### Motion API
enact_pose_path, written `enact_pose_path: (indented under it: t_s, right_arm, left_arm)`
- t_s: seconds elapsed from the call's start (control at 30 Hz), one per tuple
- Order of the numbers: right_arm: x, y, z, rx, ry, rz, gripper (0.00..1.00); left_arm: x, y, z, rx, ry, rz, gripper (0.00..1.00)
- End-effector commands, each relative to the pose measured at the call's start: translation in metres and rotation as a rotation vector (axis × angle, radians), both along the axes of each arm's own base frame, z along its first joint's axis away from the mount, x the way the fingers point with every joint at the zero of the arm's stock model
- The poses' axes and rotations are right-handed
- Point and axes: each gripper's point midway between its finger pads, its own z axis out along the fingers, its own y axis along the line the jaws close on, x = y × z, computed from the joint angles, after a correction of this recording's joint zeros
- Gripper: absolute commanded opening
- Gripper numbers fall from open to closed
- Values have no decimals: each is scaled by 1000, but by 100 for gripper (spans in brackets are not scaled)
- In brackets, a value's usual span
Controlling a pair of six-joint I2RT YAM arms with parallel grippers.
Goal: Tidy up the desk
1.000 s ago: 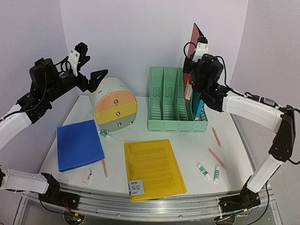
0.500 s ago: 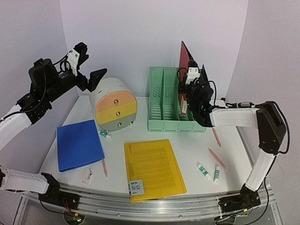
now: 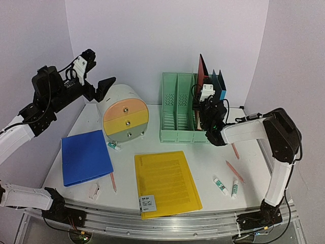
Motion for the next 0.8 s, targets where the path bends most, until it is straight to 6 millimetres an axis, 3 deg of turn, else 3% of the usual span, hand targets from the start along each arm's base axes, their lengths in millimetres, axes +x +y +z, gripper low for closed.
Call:
enact_pose_path:
  t_s: [0.0,0.17,0.23,0.33,0.5,0.63,0.77]
  right_arm:
    - [-3,-11,12,96,-30,-28,42]
    - [-13,-2,25,57,34,3,78]
    - [-21,5,35,37,77,16,87]
    - [-36,17,48,-1,178,-1,91]
    - [-82,45,58,-39,342,57,91]
    - [-118,68,42,54,520,223,88]
    - [-152,92,-15,190,801,377,88]
  left_arm:
    - [-10,4,7,-28,-19,-12,100]
    - [-20,-4,-18,-27,92,-91,99]
    - [-28,-14,-40,-1,190,-166,91]
    - [-42,-28,-75,3,384,-272,85]
    - [-59,-40,-138,33,666,-359,83]
    - [-80,-47,-184,115,794,-460,77]
    - [-97,-57,-215,213,838,-580,72]
